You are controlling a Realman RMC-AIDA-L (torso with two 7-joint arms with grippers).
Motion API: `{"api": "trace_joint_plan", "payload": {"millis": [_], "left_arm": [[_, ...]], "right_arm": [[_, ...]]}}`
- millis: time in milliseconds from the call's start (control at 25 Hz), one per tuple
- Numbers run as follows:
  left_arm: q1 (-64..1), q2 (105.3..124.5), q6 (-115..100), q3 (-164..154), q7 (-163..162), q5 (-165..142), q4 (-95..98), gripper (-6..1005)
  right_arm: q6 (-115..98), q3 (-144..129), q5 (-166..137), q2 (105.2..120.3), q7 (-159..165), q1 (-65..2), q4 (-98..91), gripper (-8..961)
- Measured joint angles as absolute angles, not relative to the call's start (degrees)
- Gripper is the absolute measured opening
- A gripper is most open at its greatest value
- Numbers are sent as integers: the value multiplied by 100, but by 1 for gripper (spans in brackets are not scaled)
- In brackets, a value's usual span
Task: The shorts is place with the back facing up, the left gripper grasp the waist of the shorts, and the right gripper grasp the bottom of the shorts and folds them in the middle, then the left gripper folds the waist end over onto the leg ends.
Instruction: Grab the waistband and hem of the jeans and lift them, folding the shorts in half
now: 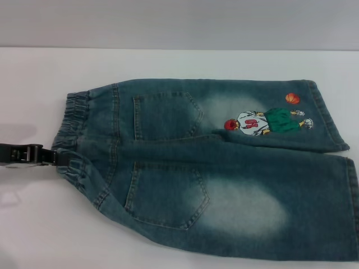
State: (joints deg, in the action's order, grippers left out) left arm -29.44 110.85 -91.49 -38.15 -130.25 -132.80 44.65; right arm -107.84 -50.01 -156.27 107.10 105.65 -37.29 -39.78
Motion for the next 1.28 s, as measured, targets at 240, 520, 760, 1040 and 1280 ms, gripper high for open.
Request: {"api": "trace_joint_plan", "payload": {"millis": [240,520,760,1040,1280], "left_arm": [[-2944,11086,-9149,-3815,-13025,-13281,4465,37],[-2944,11082,-9149,-3814,-13025,-13280,4465,37],[-2944,11082,-9151,-3814,-13025,-13280,4465,37],[-2935,11082,-9160,-3815,-13011,-13284,4465,36],[-2914,11076,-9168,-3814,-13003,-13282,4465,36]], "right_arm": [[-10732,-5001,-15627,10718,10564,-3727,-3947,561],[-10728,-5001,-15666,10783,10566,-3731,-3953,560],[-10722,-5008,-15693,10796,10569,-3748,-3946,560],[-10730,-5011,-15705,10794,10587,-3753,-3946,560],[-10721,-5061,-15742,10797,10622,-3757,-3946,560]]}}
